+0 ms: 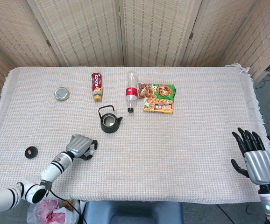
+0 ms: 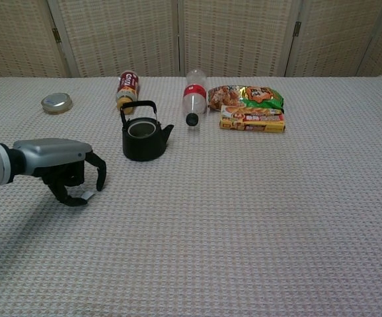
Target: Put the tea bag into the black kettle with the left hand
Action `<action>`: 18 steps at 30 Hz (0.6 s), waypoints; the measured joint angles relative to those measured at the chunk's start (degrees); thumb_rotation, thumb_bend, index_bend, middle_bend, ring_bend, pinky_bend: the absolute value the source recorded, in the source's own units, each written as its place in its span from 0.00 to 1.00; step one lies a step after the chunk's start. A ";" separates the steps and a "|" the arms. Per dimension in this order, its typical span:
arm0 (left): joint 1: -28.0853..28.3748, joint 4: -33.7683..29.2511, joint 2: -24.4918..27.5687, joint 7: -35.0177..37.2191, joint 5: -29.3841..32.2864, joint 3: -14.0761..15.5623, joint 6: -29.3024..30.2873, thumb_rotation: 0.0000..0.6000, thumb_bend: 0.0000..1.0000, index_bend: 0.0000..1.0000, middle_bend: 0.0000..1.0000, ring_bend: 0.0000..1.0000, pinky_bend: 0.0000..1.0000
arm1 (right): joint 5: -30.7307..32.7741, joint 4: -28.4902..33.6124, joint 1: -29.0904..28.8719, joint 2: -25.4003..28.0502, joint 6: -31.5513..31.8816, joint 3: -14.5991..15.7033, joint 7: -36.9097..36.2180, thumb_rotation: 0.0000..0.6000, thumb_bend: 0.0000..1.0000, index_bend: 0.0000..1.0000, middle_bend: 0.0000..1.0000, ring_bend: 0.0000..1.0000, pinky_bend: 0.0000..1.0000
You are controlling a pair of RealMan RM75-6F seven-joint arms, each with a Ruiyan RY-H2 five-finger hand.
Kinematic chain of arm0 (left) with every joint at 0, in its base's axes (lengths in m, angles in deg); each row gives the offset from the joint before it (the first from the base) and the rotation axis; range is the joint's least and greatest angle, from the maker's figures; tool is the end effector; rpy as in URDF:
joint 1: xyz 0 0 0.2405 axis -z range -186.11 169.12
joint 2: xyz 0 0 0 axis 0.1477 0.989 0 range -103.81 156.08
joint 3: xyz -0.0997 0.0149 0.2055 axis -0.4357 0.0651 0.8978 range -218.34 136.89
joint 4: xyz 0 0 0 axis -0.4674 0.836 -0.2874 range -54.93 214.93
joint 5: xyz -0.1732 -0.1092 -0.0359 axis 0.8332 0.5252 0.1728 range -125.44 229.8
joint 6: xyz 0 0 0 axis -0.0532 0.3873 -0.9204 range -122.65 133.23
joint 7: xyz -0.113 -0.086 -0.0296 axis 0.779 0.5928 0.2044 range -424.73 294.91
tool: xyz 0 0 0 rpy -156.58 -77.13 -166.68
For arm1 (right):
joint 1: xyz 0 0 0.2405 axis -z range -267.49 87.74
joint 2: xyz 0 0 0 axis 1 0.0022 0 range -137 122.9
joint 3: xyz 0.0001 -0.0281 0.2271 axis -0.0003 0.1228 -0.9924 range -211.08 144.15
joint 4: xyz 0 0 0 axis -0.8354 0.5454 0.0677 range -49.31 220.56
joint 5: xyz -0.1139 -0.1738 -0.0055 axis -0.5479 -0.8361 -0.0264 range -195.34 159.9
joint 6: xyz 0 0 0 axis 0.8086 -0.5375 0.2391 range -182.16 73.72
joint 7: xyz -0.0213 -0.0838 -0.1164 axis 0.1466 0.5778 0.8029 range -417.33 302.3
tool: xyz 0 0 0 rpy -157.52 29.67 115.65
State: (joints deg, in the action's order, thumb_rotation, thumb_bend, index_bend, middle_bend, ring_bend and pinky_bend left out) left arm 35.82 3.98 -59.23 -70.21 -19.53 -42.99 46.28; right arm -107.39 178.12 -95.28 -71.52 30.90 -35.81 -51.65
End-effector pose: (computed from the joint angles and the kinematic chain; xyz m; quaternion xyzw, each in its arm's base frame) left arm -0.1845 0.3228 -0.0284 -0.8090 -0.3973 -0.2590 0.3474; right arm -0.2751 -0.1800 0.1423 0.6338 -0.3434 0.3739 0.5836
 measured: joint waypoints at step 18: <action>-0.28 2.49 -0.76 3.90 -2.70 0.43 0.00 1.00 0.35 0.51 1.00 1.00 1.00 | 0.48 0.17 -0.19 -0.33 -0.41 -0.16 0.94 1.00 0.23 0.00 0.00 0.00 0.00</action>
State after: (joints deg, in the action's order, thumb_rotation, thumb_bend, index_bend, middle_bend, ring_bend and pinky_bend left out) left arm 35.54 6.46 -59.99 -66.31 -22.23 -42.56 46.29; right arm -106.90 178.29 -95.47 -71.86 30.49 -35.97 -50.71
